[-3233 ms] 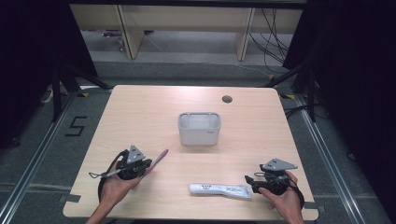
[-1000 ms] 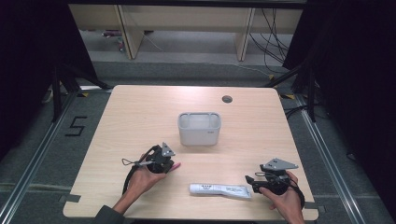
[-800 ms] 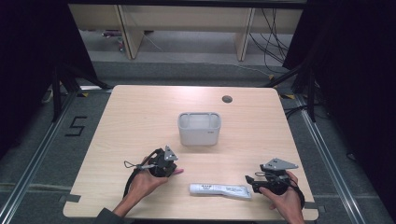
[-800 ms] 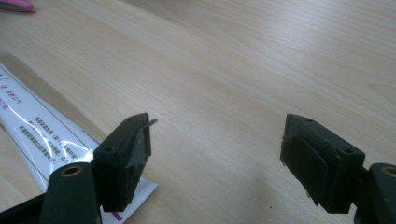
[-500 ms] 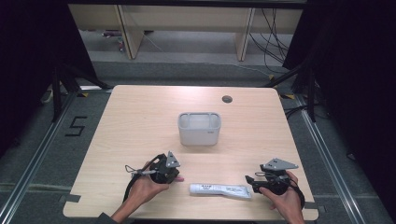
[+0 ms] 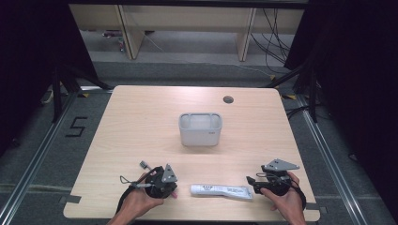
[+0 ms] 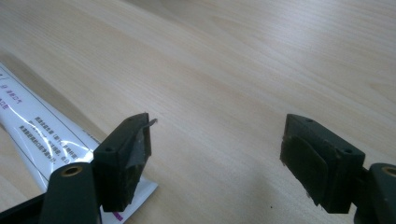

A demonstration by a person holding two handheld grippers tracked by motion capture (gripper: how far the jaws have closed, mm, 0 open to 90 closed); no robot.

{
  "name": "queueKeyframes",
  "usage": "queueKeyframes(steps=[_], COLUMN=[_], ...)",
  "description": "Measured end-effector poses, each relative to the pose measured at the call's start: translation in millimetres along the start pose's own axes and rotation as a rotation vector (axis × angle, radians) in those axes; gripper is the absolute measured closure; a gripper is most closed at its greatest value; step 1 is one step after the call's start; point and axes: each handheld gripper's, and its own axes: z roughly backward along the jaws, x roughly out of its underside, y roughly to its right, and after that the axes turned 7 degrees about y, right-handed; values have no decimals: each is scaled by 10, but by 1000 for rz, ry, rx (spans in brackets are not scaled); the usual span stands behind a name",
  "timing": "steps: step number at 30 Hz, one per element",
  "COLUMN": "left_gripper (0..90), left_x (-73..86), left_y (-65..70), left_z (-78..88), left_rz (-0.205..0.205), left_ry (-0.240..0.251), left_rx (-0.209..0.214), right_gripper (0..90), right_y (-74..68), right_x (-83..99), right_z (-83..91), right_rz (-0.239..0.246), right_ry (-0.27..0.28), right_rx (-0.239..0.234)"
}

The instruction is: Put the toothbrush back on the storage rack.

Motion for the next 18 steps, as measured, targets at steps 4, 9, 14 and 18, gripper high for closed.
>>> queueKeyframes(steps=[4,9,14,18], left_gripper=[860,860,860,860], left_x=[89,192,258,306], left_y=[37,42,32,-1], left_z=[84,209,258,300], left_rz=[4,2,7,14], left_ry=[1,-7,-13,-22], left_rx=[3,11,5,-5], right_gripper=[251,252,251,251], right_y=[-10,-16,-18,-16], right_x=[-3,-11,-9,-12], right_z=[0,4,4,3], right_rz=[-12,-10,-15,-10], right_ry=[-3,1,-4,2], right_rx=[-2,6,6,5])
